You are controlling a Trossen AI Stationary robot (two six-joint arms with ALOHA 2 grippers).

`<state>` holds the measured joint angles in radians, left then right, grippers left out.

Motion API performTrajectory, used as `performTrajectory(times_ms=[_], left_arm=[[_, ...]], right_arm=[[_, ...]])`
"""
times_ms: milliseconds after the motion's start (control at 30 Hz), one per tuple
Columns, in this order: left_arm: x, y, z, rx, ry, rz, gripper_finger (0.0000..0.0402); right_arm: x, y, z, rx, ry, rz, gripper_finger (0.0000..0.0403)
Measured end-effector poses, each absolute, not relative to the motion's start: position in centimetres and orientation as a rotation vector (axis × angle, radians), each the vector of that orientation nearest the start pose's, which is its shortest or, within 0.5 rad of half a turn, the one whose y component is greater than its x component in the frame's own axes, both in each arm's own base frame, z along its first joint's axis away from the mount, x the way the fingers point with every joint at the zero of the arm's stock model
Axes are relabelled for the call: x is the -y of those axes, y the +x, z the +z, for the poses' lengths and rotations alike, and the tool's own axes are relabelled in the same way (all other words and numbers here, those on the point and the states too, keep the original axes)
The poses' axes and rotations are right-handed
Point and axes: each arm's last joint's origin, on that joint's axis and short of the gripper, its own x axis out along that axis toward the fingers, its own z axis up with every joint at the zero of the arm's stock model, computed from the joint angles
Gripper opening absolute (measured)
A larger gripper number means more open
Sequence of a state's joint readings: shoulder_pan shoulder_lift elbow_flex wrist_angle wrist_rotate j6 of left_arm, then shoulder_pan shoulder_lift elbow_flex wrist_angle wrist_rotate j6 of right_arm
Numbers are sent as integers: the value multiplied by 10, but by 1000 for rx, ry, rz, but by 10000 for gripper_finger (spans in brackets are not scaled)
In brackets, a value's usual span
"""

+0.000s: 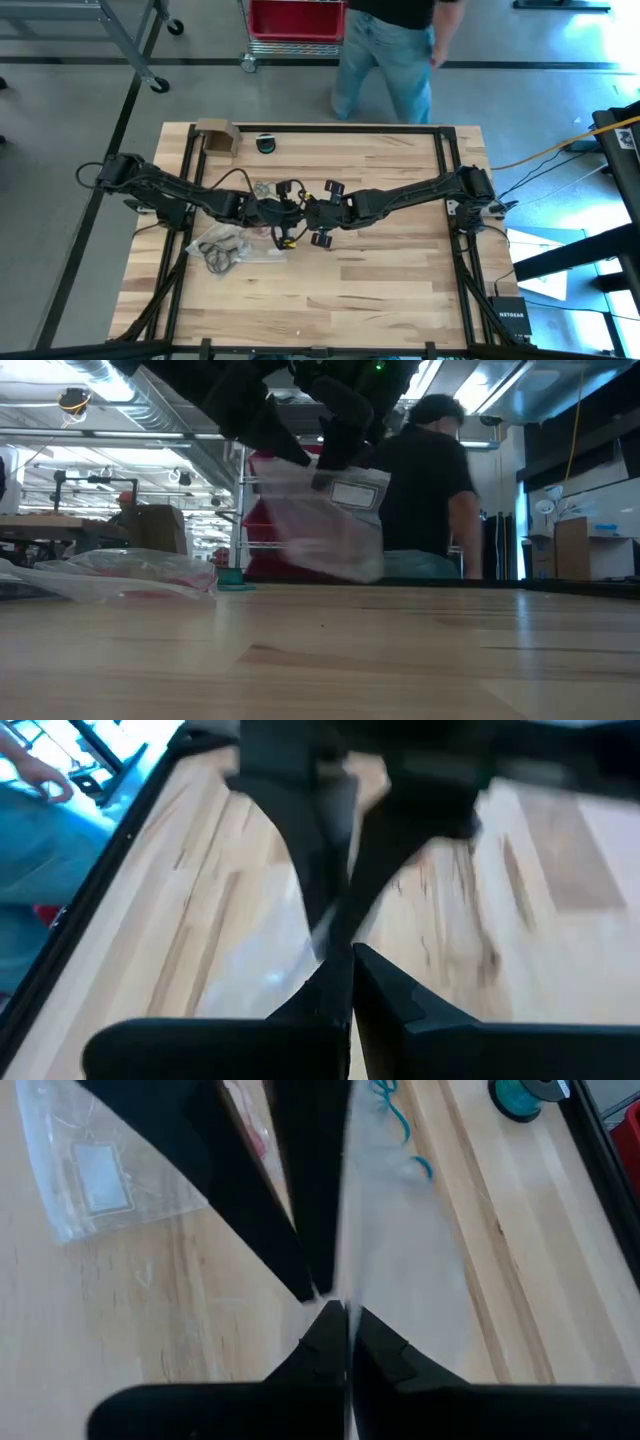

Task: Sort rubber bands
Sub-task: Put the blue rubber band into the transparent zip bag

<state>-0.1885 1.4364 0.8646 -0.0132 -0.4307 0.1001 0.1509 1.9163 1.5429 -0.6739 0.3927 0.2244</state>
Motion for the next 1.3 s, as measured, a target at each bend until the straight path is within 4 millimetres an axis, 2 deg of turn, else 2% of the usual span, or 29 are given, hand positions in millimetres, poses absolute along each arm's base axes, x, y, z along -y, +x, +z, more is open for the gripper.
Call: performTrajectory(times_ms=[333,700,1033,1300], left_arm=[[43,299,235,-535,241,222,1],[45,296,219,-614,299,195,1],[39,301,218,-580,234,292,1],[43,308,199,-638,182,251,1]], right_arm=[[-50,404,237,-976,-70,-329,0],[-51,408,239,-928,-56,-327,0],[-51,409,240,-916,-39,-308,0],[-49,410,241,-887,-81,-387,0]])
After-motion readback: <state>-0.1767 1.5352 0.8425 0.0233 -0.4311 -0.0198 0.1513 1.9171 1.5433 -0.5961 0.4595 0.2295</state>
